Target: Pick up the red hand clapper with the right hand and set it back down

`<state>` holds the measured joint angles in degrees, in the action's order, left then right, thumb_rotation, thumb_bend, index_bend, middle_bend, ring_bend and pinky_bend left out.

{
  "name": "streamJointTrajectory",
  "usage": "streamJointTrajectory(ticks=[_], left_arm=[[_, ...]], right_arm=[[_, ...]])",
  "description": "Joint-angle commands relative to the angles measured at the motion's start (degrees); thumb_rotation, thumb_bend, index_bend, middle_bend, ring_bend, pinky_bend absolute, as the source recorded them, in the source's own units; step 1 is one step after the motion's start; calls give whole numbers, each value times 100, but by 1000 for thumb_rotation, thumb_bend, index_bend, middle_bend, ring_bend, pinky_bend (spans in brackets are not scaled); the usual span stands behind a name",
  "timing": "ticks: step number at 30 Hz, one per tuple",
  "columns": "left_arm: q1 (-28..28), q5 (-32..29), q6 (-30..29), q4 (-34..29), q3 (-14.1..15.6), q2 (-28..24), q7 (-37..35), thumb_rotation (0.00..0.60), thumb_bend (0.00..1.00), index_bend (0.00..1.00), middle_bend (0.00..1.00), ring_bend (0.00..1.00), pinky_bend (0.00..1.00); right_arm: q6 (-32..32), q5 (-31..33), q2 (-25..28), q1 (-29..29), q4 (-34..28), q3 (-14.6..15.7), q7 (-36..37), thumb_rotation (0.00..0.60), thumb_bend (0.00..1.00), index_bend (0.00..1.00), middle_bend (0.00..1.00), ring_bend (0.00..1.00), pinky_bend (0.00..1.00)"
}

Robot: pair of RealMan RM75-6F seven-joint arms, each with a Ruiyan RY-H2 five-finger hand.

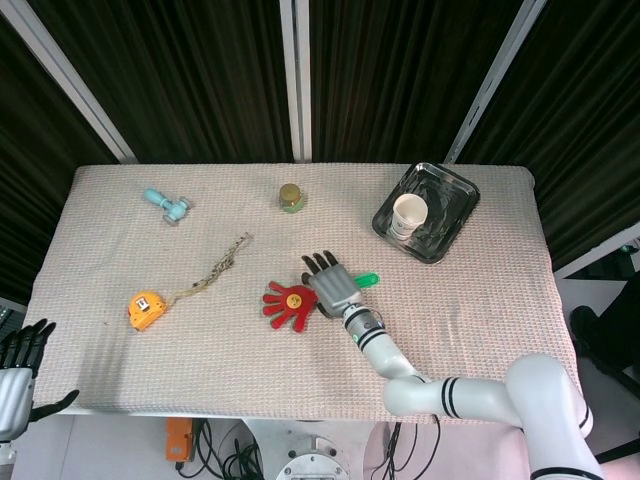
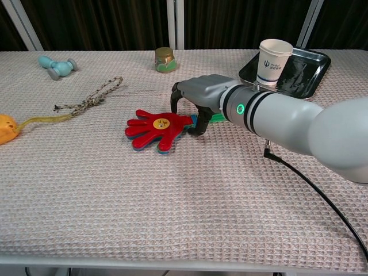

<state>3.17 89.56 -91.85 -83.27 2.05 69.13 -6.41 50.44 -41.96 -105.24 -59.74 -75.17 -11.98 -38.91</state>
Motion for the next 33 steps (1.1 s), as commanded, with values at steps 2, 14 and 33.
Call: streamJointTrajectory(ticks=[2,14,33], left_arm=[[11,-17,24,27,5,14,-42,600,25,47,28,0,14],[41,40,-59,78,-18,-11,-113,600,25,47,28,0,13],[55,158,-86,-48,20,-92,-225,600,25,48,28,0,15]], right_arm=[[108,-71,-112,11,104,2,39,600,285,370,67,0,0],[247,-187,-233,91,257,-24,108,600,304,527,116,0,0],[56,-2601,641,800,-395,-44,3246,600,329,876,397,180,280]])
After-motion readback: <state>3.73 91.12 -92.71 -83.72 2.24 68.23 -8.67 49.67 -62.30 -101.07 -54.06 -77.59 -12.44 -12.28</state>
